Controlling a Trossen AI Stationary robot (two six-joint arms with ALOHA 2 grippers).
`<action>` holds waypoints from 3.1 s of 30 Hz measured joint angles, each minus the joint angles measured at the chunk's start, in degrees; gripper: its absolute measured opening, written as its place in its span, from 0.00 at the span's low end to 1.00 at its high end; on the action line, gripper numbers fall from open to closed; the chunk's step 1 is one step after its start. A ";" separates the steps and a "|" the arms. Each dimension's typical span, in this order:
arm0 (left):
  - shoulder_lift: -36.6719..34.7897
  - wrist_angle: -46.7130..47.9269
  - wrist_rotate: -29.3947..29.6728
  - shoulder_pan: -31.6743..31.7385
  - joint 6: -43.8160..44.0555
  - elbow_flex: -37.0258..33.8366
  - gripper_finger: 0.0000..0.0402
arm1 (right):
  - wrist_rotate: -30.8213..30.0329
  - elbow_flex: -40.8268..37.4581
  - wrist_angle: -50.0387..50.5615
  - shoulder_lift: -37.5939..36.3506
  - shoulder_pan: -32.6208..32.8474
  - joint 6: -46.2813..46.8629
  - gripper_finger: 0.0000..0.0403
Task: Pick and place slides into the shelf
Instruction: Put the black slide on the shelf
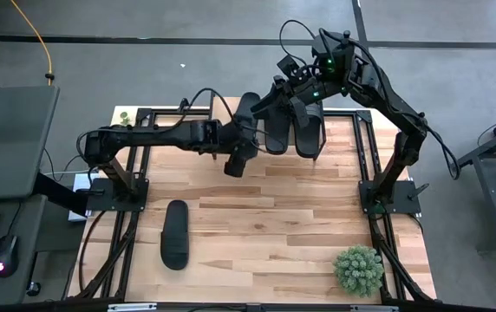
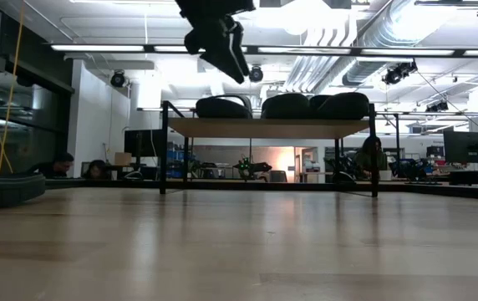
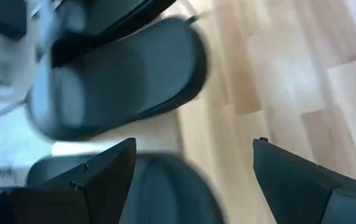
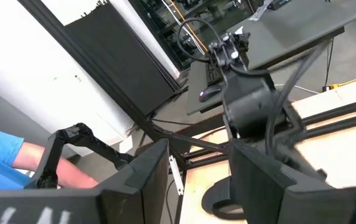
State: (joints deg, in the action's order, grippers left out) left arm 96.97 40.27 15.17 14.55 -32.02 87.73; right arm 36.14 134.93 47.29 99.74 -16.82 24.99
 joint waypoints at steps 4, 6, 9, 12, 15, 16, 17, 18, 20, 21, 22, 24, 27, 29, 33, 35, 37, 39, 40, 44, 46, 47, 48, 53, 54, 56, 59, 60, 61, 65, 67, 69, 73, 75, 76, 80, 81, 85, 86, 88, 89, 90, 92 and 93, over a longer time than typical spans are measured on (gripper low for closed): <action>0.00 5.13 0.45 1.87 1.01 4.47 0.74 | 0.00 0.00 0.06 0.00 0.00 0.00 0.39; -0.01 6.95 0.55 3.22 1.03 6.63 0.74 | -0.04 0.00 0.06 0.00 0.00 -0.26 0.39; -0.07 9.38 -0.33 5.19 2.05 9.73 0.74 | -0.18 0.00 0.06 0.00 0.00 -1.59 0.39; -0.13 11.40 -0.82 7.07 2.51 11.18 0.74 | -0.30 0.00 0.08 0.00 0.00 -2.05 0.39; -0.13 13.39 -1.26 8.92 2.00 11.24 0.74 | -0.31 0.00 0.08 0.00 0.00 -1.97 0.39; -0.13 14.45 -1.83 9.63 1.65 11.24 0.74 | -0.31 0.00 0.09 0.00 0.00 -1.98 0.39; -0.13 15.56 -2.11 10.25 1.01 11.24 0.74 | -0.31 0.00 0.09 0.00 0.03 -1.92 0.39; -0.13 16.65 -2.12 10.79 0.39 11.24 0.74 | -0.34 0.00 0.09 0.00 0.13 -1.57 0.39; 0.12 17.69 -1.45 11.74 -0.79 11.24 0.74 | -0.33 0.00 0.11 0.00 0.34 -1.13 0.39; 0.22 17.93 -1.11 12.18 -1.22 11.24 0.74 | -0.33 0.00 0.11 0.00 0.48 -1.05 0.39; 0.22 18.35 -0.81 12.85 -1.57 11.22 0.74 | -0.35 0.00 0.11 0.00 0.72 -1.05 0.39; 0.22 18.56 0.16 13.87 -2.11 11.22 0.74 | -0.33 0.00 0.11 0.00 1.12 -1.05 0.39; 0.22 18.67 0.77 15.35 -2.43 11.22 0.74 | -0.33 0.00 0.11 0.00 1.63 -1.07 0.39; 0.39 18.56 0.63 15.86 -3.00 11.22 0.74 | -0.33 0.00 0.13 0.00 1.93 -1.06 0.39; 1.05 18.41 0.64 15.84 -5.09 11.18 0.74 | -0.33 0.00 0.11 0.00 2.01 -1.02 0.39; 1.60 18.04 0.64 15.76 -5.74 11.27 0.74 | -0.35 0.00 0.11 0.00 1.99 -1.01 0.39; 2.56 18.58 1.14 15.77 -6.55 11.19 0.74 | -0.35 0.00 0.11 0.00 1.99 -1.03 0.39; 3.40 18.32 3.21 15.86 -7.56 11.18 0.74 | -0.33 0.00 0.09 0.00 2.00 -0.91 0.39; 3.66 18.75 3.89 16.07 -7.68 11.16 0.74 | -0.34 0.00 0.10 0.00 2.01 -0.85 0.39; 4.35 18.76 4.06 17.19 -7.20 11.16 0.74 | -0.39 0.00 0.28 0.00 2.20 -0.87 0.39; 4.72 18.00 4.05 17.35 -6.99 11.19 0.74 | -0.36 0.00 0.26 0.00 2.27 -0.93 0.39; 4.87 18.09 4.03 17.40 -6.92 11.19 0.74 | -0.37 0.00 0.26 0.00 2.37 -0.96 0.39; 4.95 18.31 4.03 17.42 -6.74 11.18 0.74 | -0.37 0.00 0.26 0.00 2.45 -1.01 0.39; 5.38 17.57 2.68 17.25 -6.55 11.18 0.74 | -0.39 0.00 0.28 0.00 2.75 -1.03 0.39; 5.38 16.98 2.20 17.06 -6.46 11.18 0.74 | -0.37 0.00 0.32 0.00 2.75 -1.03 0.39; 5.38 15.68 2.15 16.56 -6.20 11.18 0.74 | -0.39 0.00 0.44 0.00 2.75 -1.05 0.39; 5.38 13.61 2.26 15.90 -6.33 11.18 0.74 | -0.38 0.00 0.44 0.00 2.75 -1.44 0.39; 5.38 13.35 2.32 15.65 -6.33 11.18 0.74 | -0.37 0.00 0.44 0.00 2.75 -1.68 0.39; 5.38 13.21 2.32 15.63 -6.35 11.18 0.74 | -0.38 0.00 0.44 0.00 2.75 -1.91 0.39; 5.51 11.90 2.38 14.95 -6.66 11.18 0.74 | -0.38 0.00 0.46 0.00 2.75 -1.95 0.39; 5.81 10.84 2.62 14.64 -6.96 11.18 0.74 | -0.38 0.00 0.46 0.00 2.75 -1.95 0.39; 5.81 10.64 3.19 14.57 -6.94 11.18 0.74 | -0.39 0.00 0.46 0.00 2.75 -1.95 0.39; 6.03 10.48 3.90 14.63 -6.94 11.18 0.74 | -0.38 0.00 0.46 0.00 2.75 -1.95 0.39; 6.12 10.50 4.19 14.69 -6.94 11.20 0.74 | -0.39 0.00 0.47 0.00 2.75 -1.95 0.39; 6.12 10.50 4.66 14.69 -7.03 11.19 0.74 | -0.39 0.00 0.48 0.00 2.75 -1.95 0.39; 6.14 9.44 5.03 14.69 -7.61 11.19 0.74 | -0.39 0.00 0.48 0.00 2.75 -2.34 0.39; 6.14 8.91 5.14 14.69 -7.60 11.18 0.74 | -0.39 0.00 0.48 0.00 2.75 -2.56 0.39; 6.14 7.56 5.19 14.69 -7.29 11.19 0.74 | -0.39 0.00 0.50 0.00 2.75 -2.58 0.39; 6.14 7.28 5.19 14.69 -7.12 11.19 0.74 | -0.39 0.00 0.50 0.00 2.75 -2.67 0.39; 6.14 7.07 5.15 14.69 -6.76 11.20 0.74 | -0.39 0.00 0.50 0.00 2.75 -2.99 0.39; 6.14 6.98 5.10 14.69 -6.60 11.19 0.74 | -0.39 0.00 0.50 0.00 2.75 -2.99 0.39; 6.14 6.75 5.00 14.66 -6.51 11.19 0.74 | -0.39 0.00 0.50 0.00 2.75 -2.99 0.39; 6.14 6.19 4.94 14.66 -6.44 11.19 0.74 | -0.39 0.00 0.50 0.00 2.75 -2.99 0.39; 6.14 5.95 4.92 14.66 -6.33 11.18 0.74 | -0.39 0.00 0.50 0.00 2.75 -2.99 0.39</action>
State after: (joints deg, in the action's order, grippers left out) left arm 103.11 46.21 20.10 29.21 -38.35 98.91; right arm 35.75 134.93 47.79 99.74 -14.06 22.00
